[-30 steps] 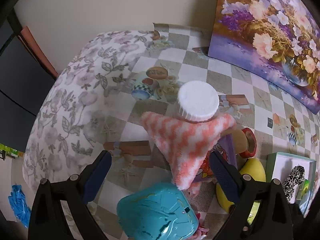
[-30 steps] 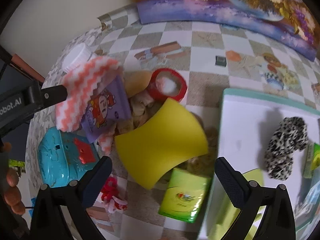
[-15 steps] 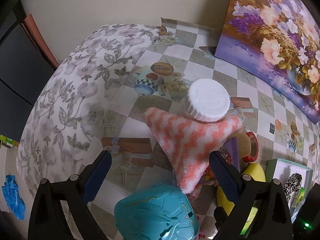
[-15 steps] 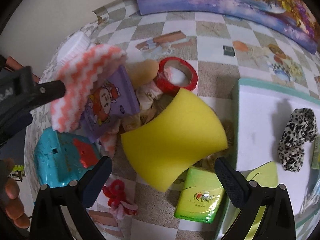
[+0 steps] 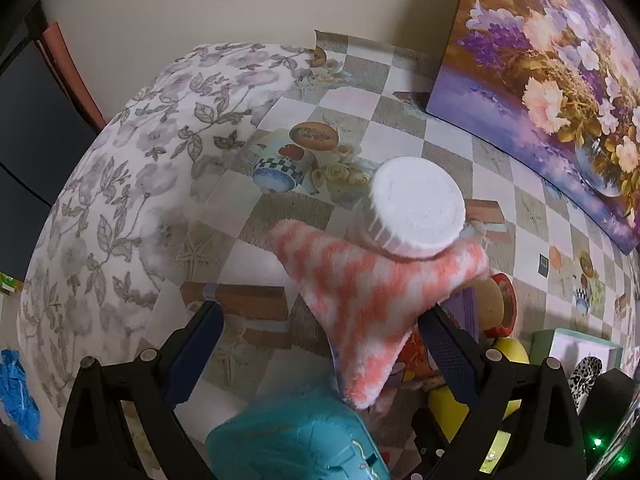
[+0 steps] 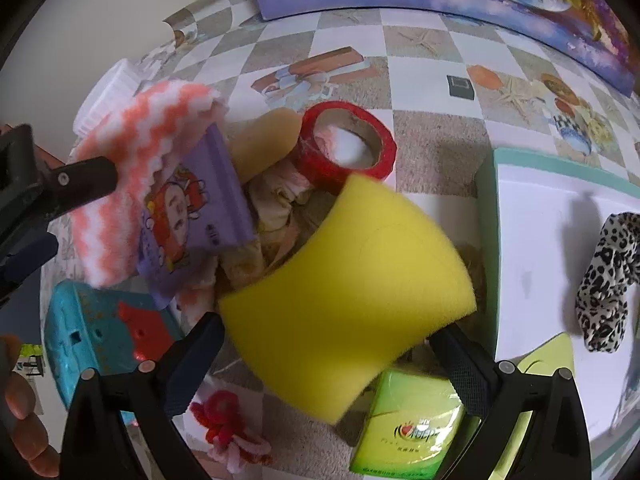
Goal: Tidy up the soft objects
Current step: 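Grasp the pink knit cloth with the left gripper while the right gripper grasps the yellow sponge, then lift the cloth and sponge and carry both over the white tray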
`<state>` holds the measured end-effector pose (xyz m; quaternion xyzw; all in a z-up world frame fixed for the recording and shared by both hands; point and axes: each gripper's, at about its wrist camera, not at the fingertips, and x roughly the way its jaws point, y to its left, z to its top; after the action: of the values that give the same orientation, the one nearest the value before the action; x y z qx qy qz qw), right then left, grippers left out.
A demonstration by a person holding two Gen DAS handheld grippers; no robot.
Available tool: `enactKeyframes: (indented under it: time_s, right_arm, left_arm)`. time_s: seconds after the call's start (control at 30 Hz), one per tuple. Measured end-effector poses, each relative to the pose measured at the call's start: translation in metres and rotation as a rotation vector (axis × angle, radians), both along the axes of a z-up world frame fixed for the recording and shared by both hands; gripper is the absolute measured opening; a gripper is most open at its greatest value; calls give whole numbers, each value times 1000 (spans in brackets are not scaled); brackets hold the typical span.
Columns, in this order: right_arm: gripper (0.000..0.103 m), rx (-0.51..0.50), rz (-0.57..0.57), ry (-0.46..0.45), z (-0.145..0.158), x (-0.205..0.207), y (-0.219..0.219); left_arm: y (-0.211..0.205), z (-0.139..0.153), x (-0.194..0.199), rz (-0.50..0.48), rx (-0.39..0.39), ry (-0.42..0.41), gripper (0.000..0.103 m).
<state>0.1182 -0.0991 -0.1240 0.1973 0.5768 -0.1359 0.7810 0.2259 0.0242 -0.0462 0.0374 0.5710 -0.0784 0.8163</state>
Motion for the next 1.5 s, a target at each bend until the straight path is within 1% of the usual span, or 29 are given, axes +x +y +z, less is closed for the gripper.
enactKeyframes:
  time_s: [0.23, 0.33, 0.43, 0.5, 0.53, 0.6, 0.63, 0.7, 0.77, 1.0, 1.2, 1.3, 1.43, 1.5]
  right_arm:
    - [103, -7, -13, -7, -2, 13, -5]
    - [102, -5, -16, -13, -1, 8, -7]
    - [101, 1, -17, -22, 2, 3, -11]
    - [99, 6, -19, -26, 3, 1, -12]
    - [97, 7, -20, -30, 4, 0, -13]
    - [94, 9, -19, -38, 4, -3, -14]
    - [92, 10, -21, -41, 5, -4, -15]
    - [90, 16, -23, -47, 6, -8, -18]
    - [87, 22, -24, -51, 7, -10, -20]
    - [80, 30, -11, -66, 16, -17, -16]
    - [77, 51, -16, -81, 22, -23, -21]
    - [77, 53, -16, -92, 31, -24, -21]
    - [77, 27, -17, -122, 50, -27, -22]
    - [77, 23, -16, -139, 60, -30, -23]
  left_arm:
    - [-7, -1, 2, -15, -18, -18, 97]
    - [-9, -1, 2, -26, -33, -16, 90]
    - [-10, -2, 2, -27, -58, -9, 79]
    - [-11, -4, 2, -23, -76, 1, 61]
    - [-10, -6, 2, -22, -93, 15, 56]
    - [-9, -9, 3, -20, -117, 32, 37]
    - [-8, -10, 2, -18, -131, 38, 33]
    - [-8, -9, 2, -17, -147, 39, 17]
    - [-7, -6, 1, -13, -156, 31, 12]
    - [-2, 1, 1, -2, -182, 17, 10]
    - [0, 16, -2, 4, -203, -18, 9]
    - [3, 31, -4, 6, -219, -47, 9]
    - [11, 61, -10, 10, -269, -113, 9]
    - [13, 72, -13, 11, -262, -143, 9]
